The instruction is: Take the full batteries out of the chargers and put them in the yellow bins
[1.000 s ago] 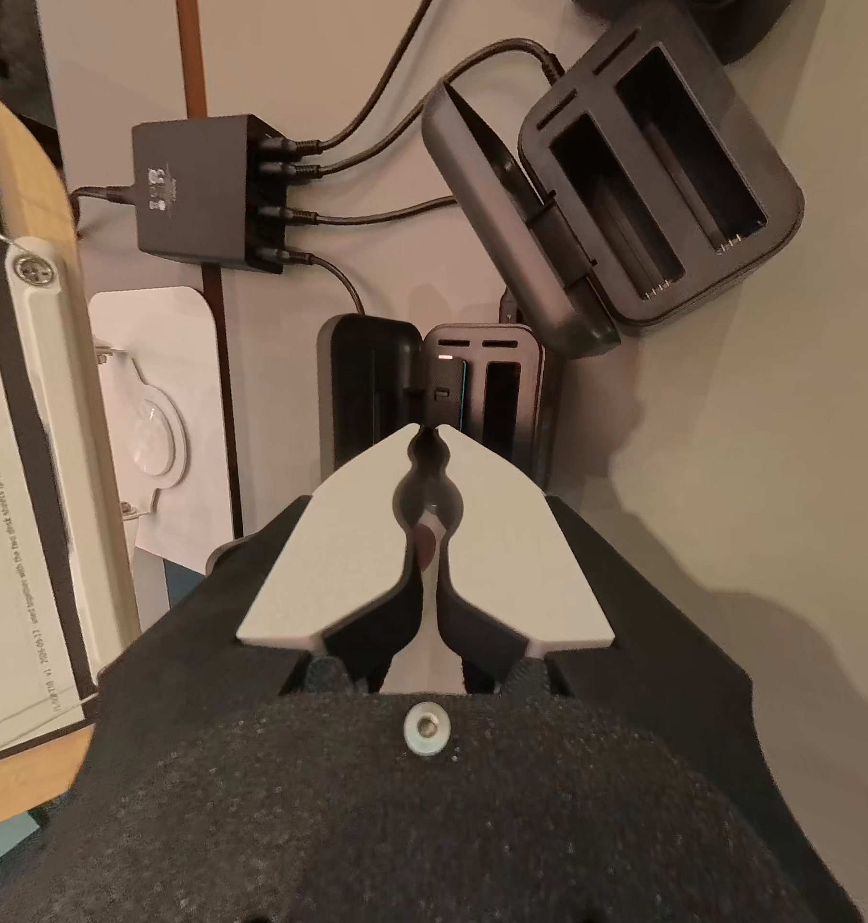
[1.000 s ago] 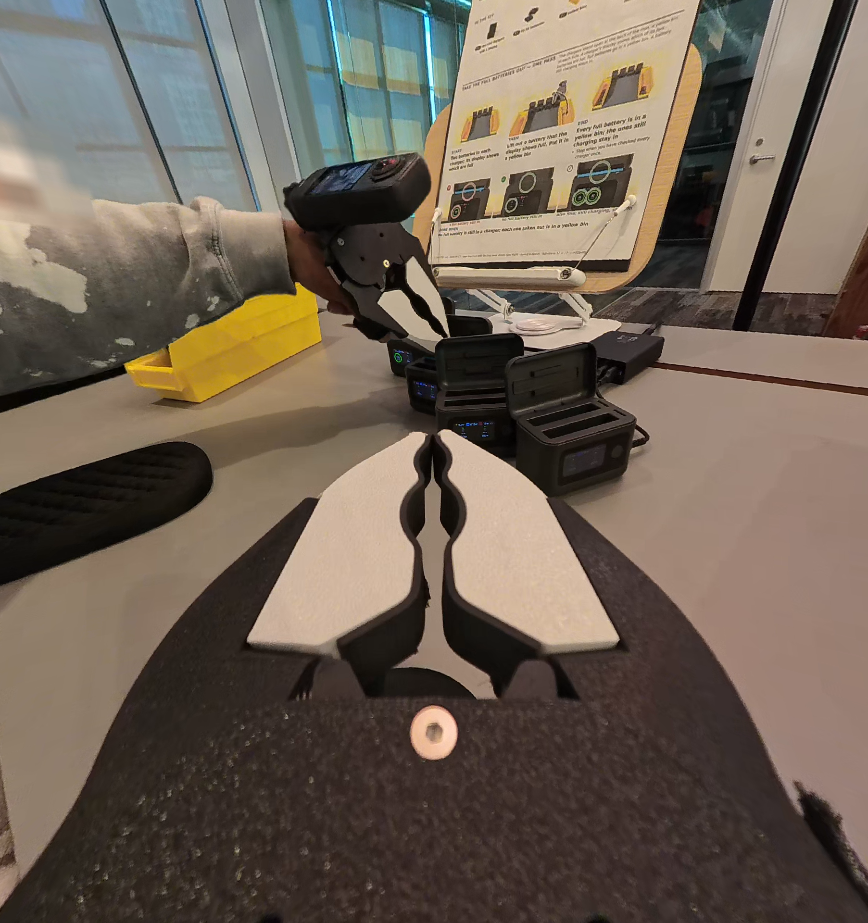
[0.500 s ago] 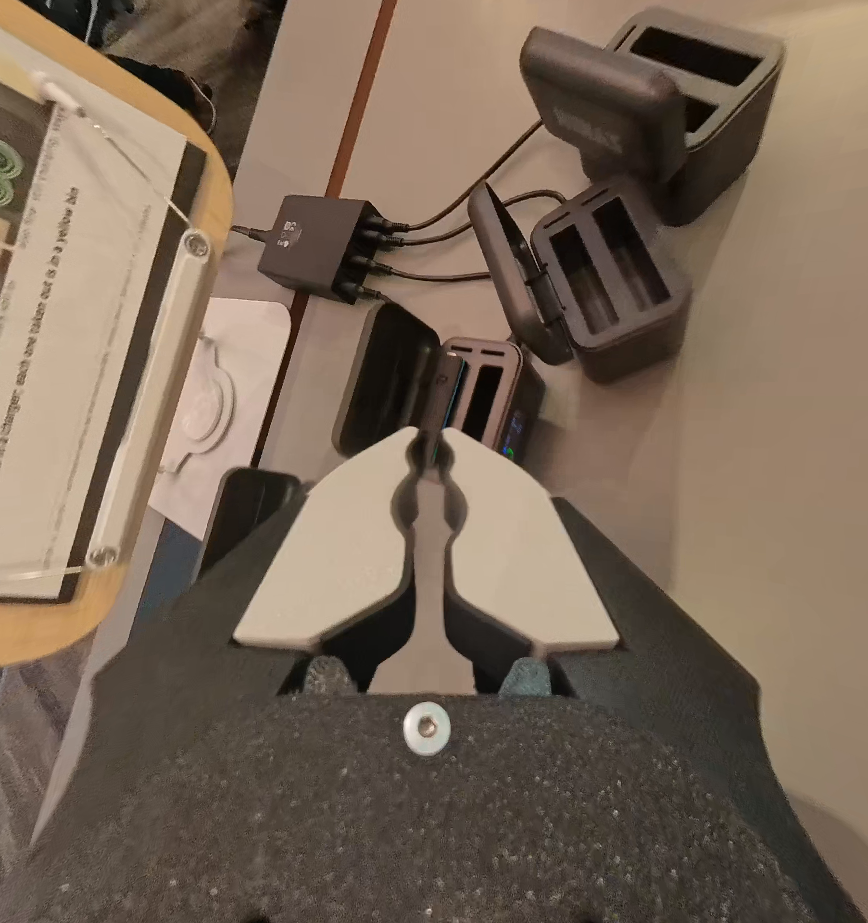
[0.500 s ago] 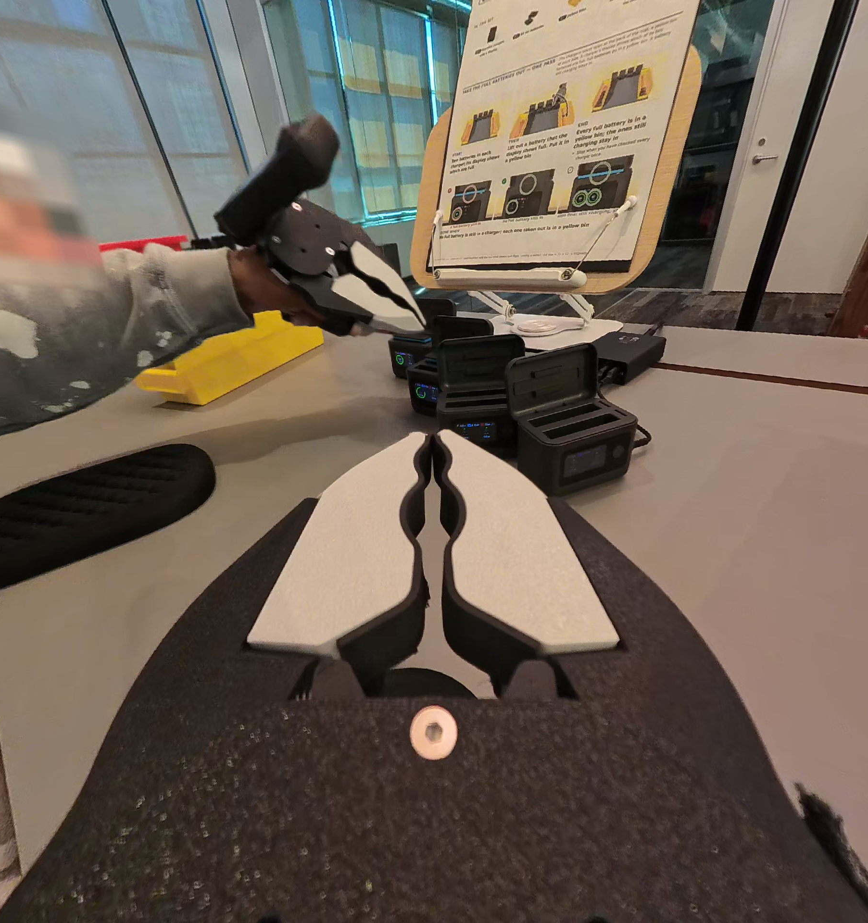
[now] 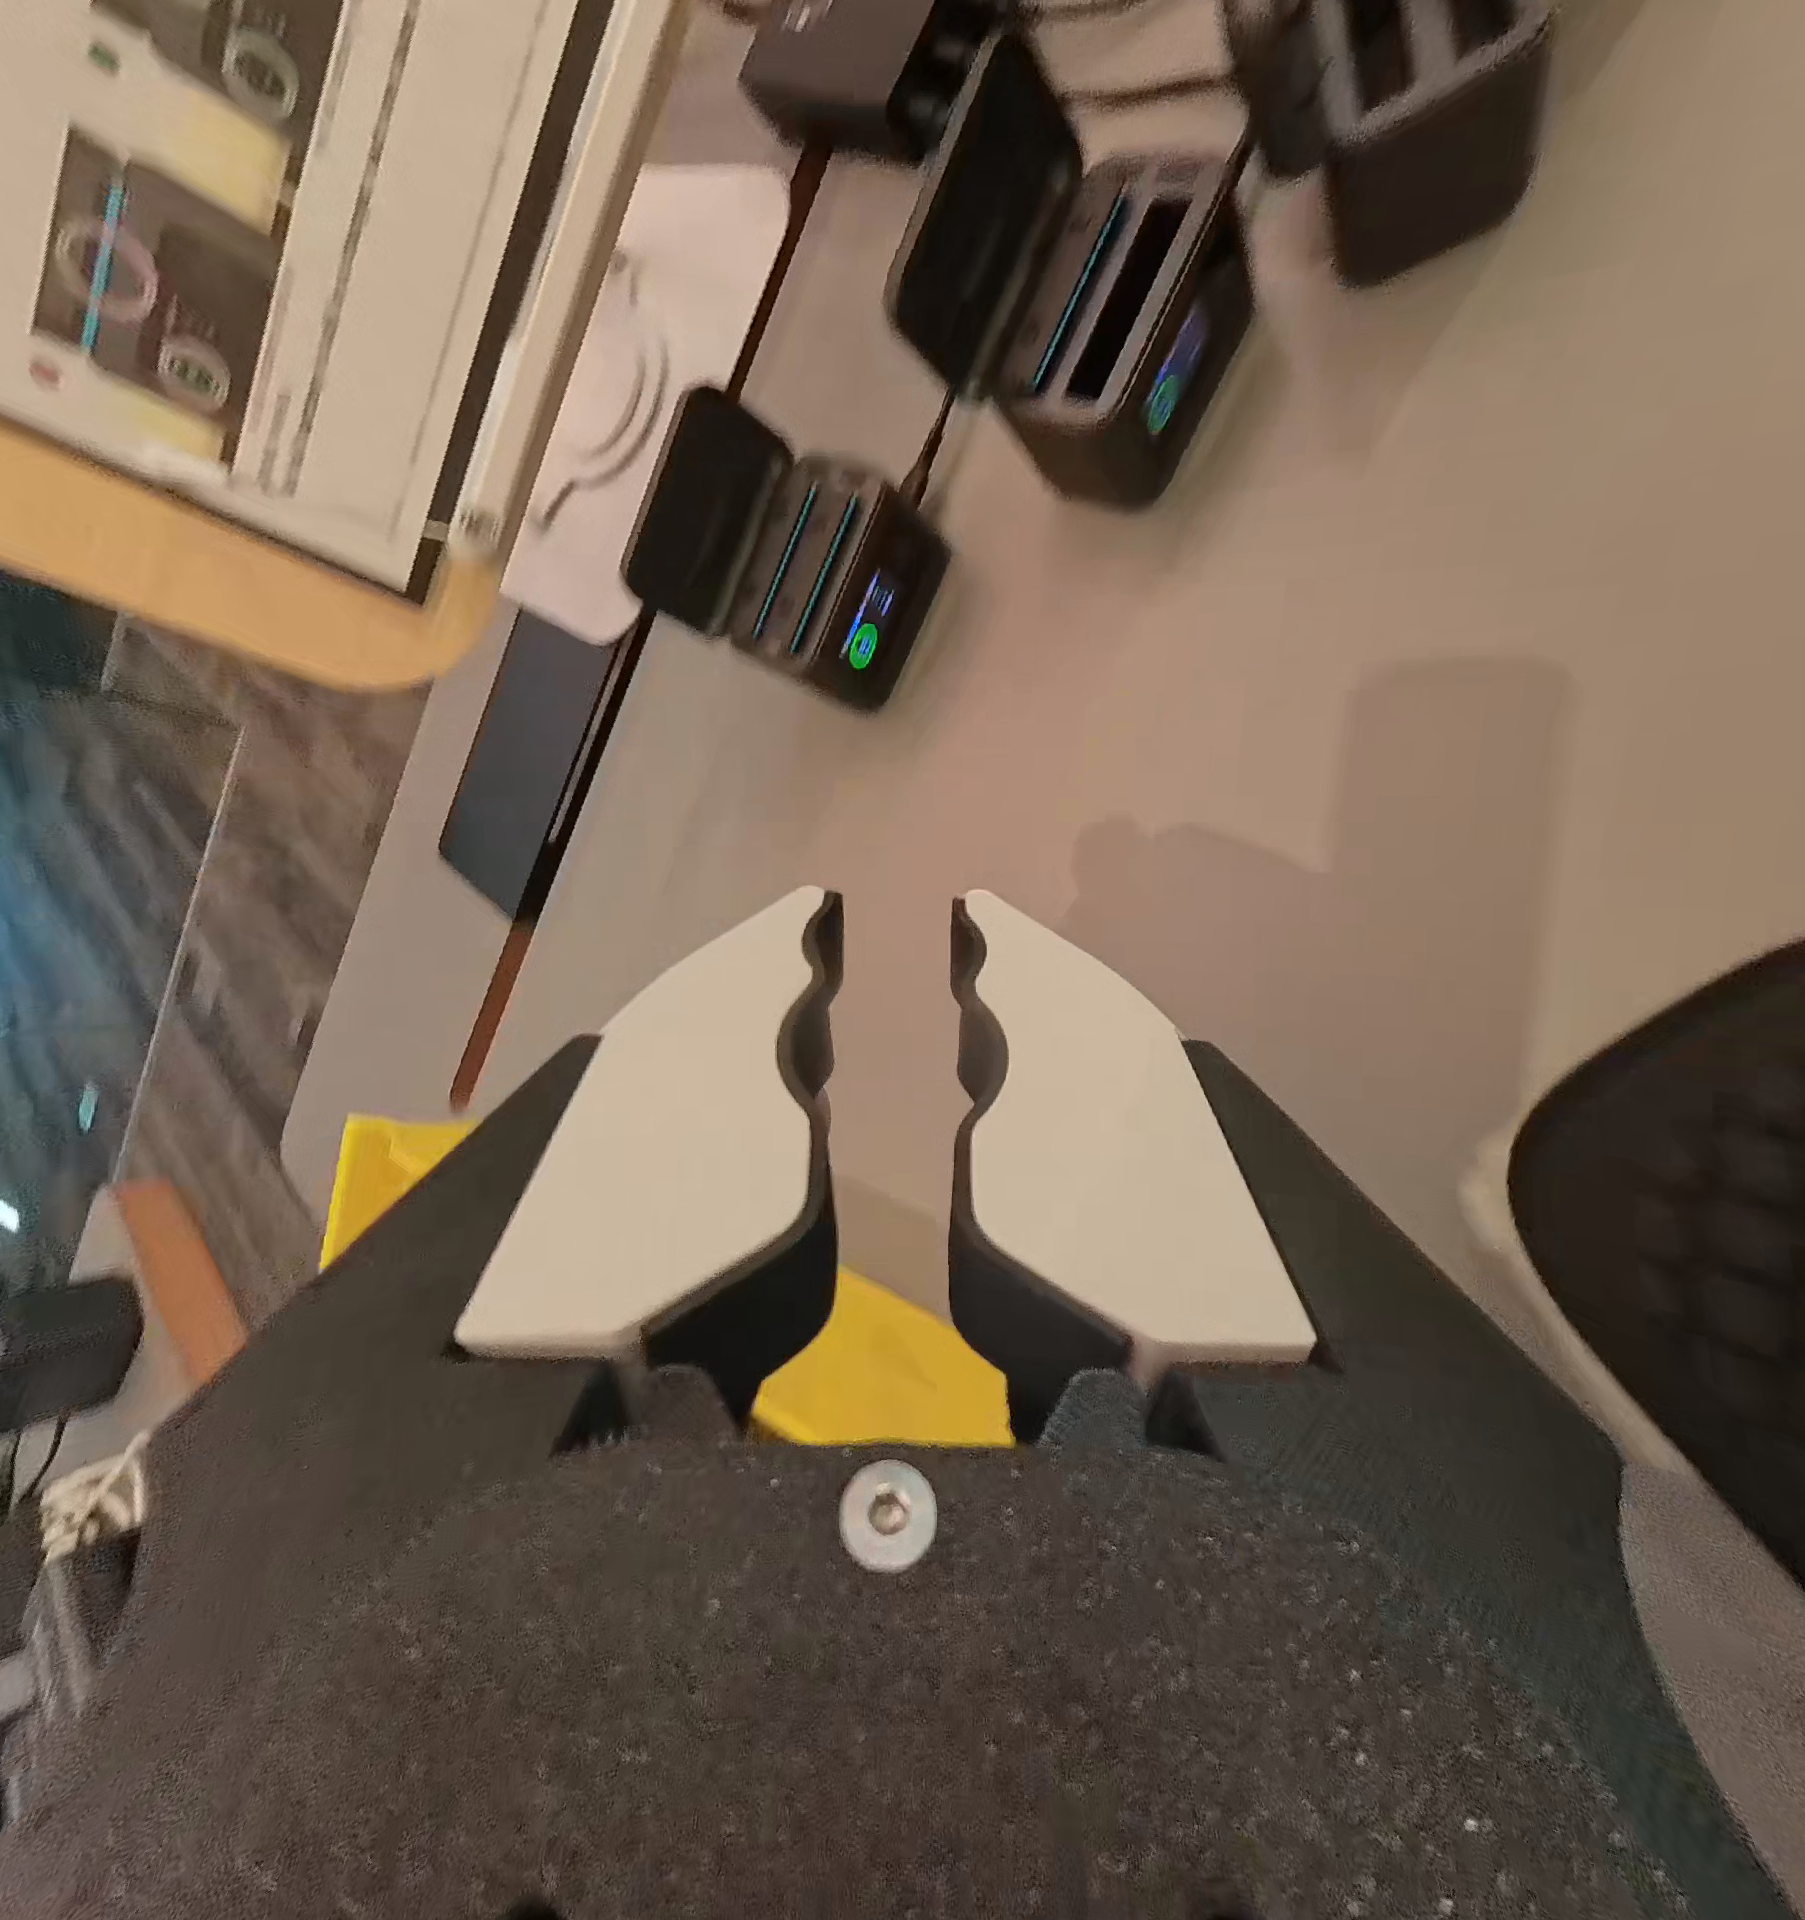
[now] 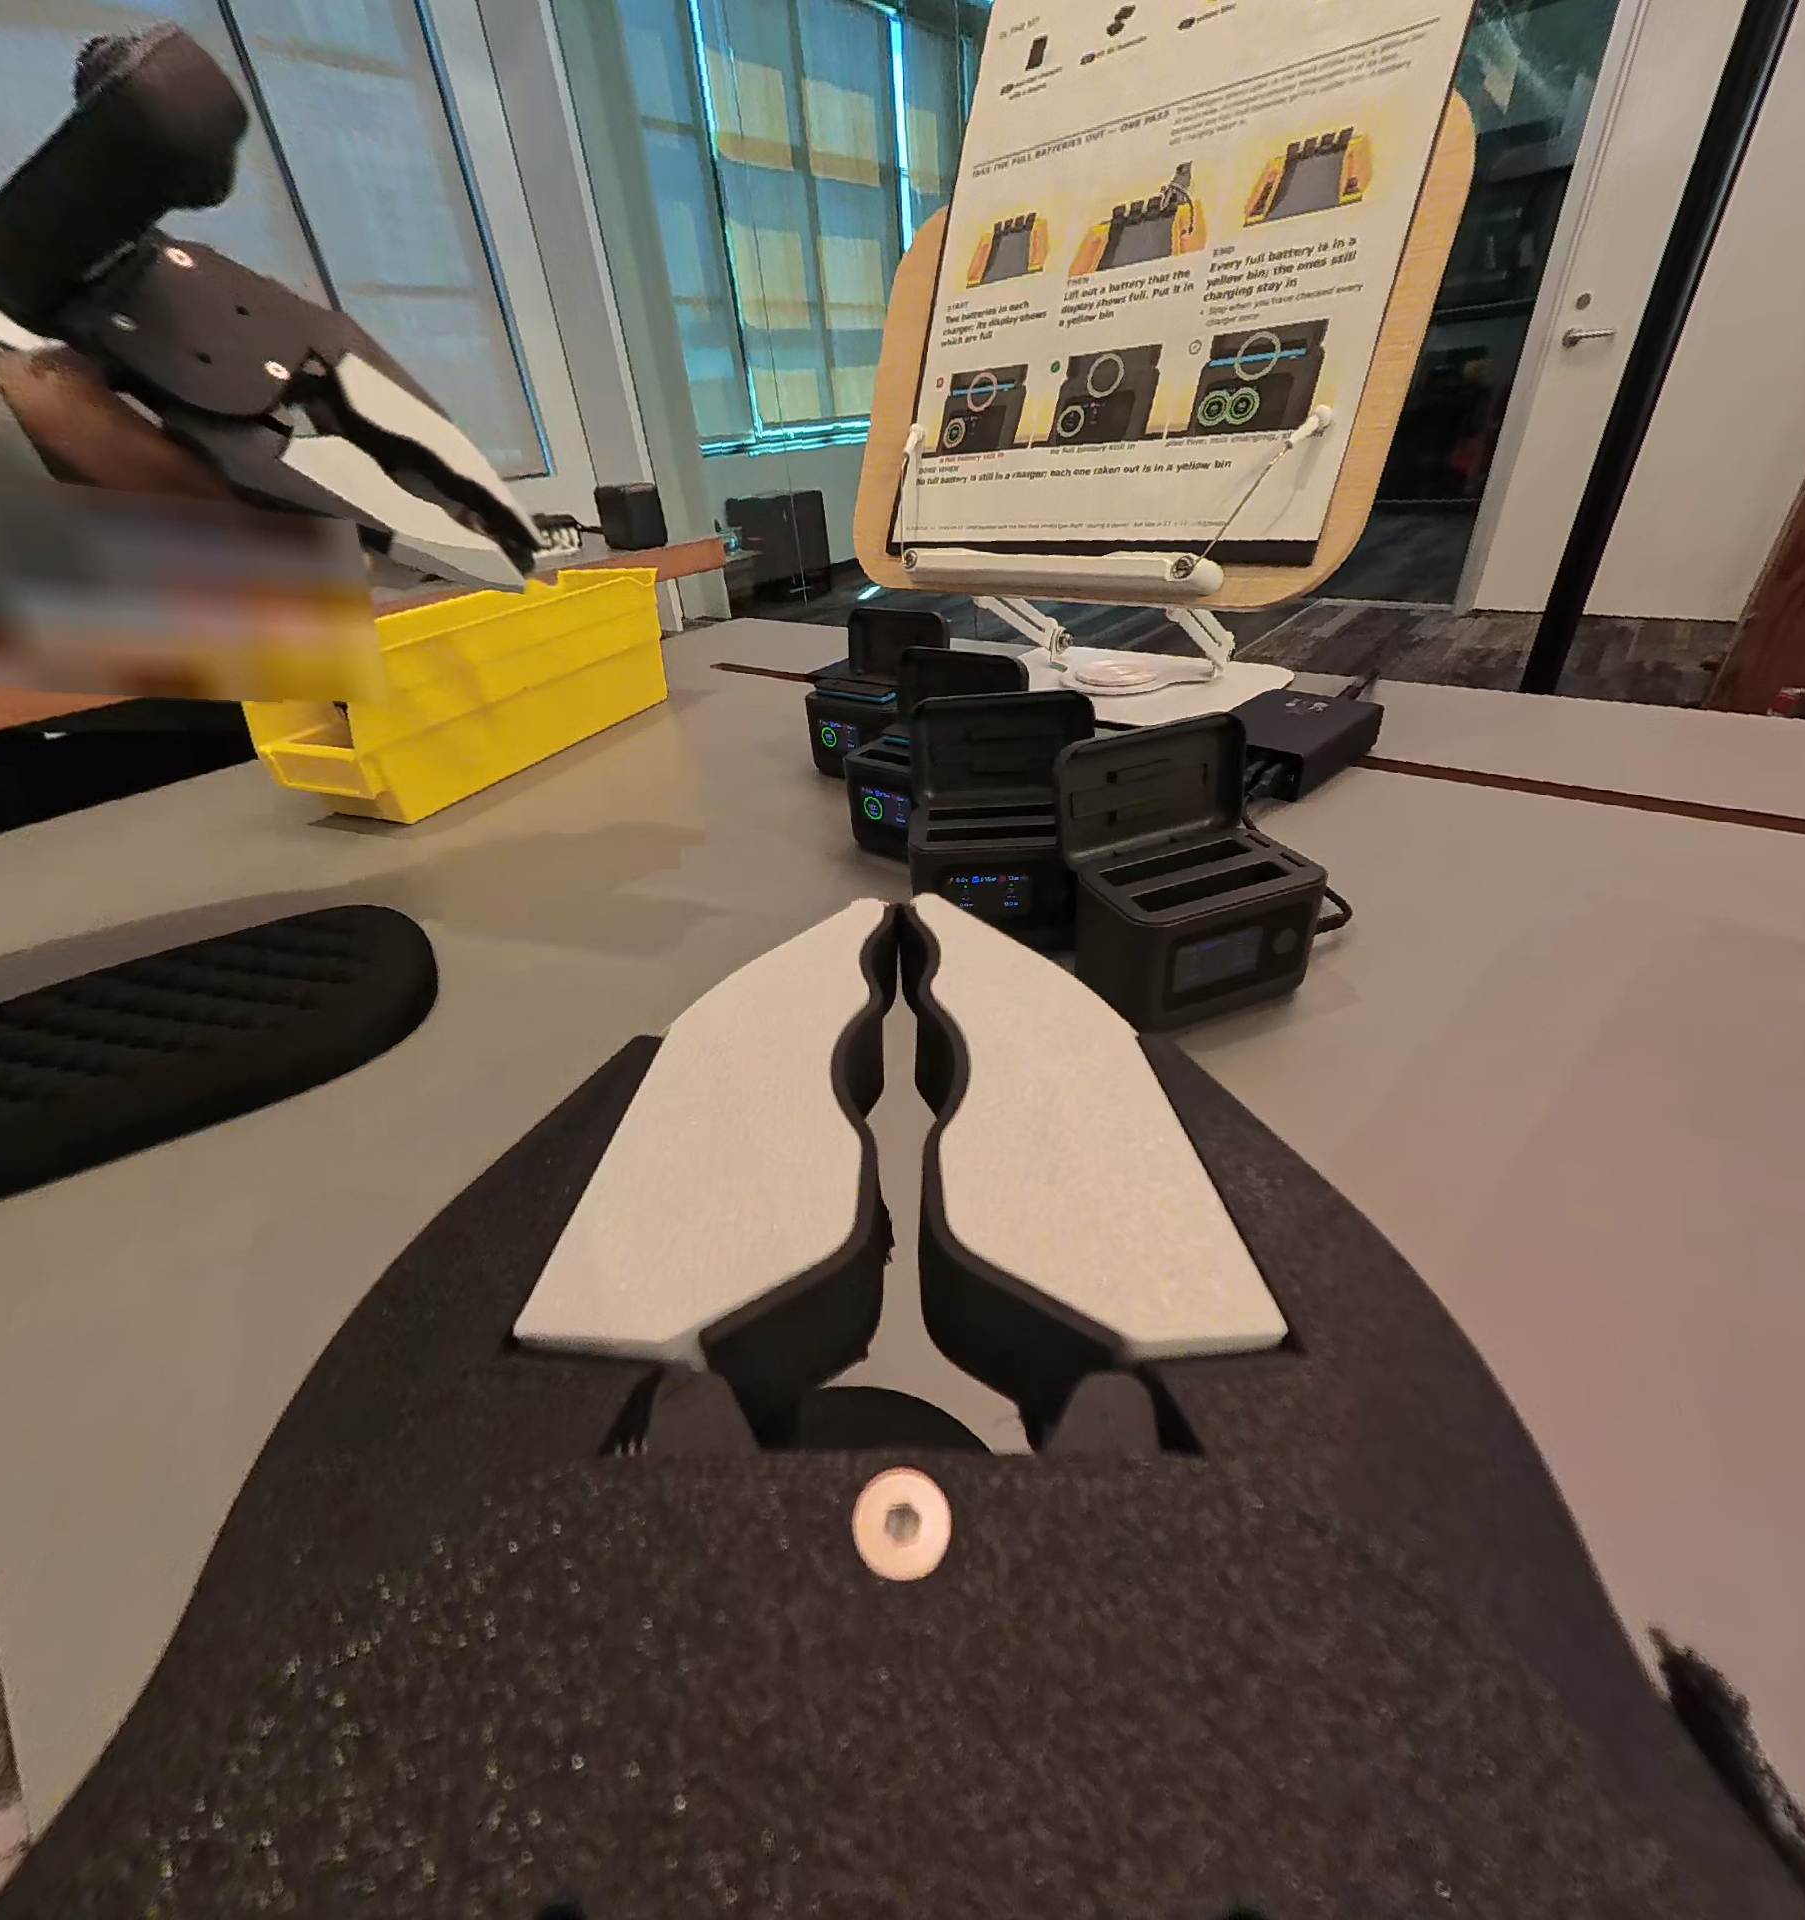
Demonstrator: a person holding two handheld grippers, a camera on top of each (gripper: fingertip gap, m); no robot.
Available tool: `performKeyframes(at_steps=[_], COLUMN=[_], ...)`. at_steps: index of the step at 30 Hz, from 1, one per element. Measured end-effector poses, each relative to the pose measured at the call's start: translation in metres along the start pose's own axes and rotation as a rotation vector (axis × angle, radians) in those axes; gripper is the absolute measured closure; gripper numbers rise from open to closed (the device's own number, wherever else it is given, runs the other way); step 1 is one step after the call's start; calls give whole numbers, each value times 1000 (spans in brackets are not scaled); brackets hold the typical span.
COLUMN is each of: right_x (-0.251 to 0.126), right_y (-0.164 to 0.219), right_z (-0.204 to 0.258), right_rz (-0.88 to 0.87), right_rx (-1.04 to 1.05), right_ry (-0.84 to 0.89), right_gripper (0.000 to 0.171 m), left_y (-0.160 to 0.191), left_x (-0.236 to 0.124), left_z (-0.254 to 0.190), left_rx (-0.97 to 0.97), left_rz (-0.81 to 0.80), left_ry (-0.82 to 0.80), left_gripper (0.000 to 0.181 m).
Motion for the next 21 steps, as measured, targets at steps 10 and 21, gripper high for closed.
performKeyframes(at_steps=[10,21], right_x=[1,3], right_y=[1,2], right_z=[1,2], right_rz=[12,28], right_rx=[-14,-23], right_ry=[11,22], right_gripper=[171,171], left_y=[116,170], left_x=[-19,0], left_z=[37,53], left_rx=[-120,-12], left_rz=[261,391], left_ry=[-8,188], left_gripper=[162,142])
Point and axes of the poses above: each gripper's, where its closed fingertips meet, x out along the fingers, y out of its underside, z = x × y across the jaws, the point moved 7 cm from there along -x, back along the fingers, and after that the axes turned 13 degrees about z, right-handed, at the moved point
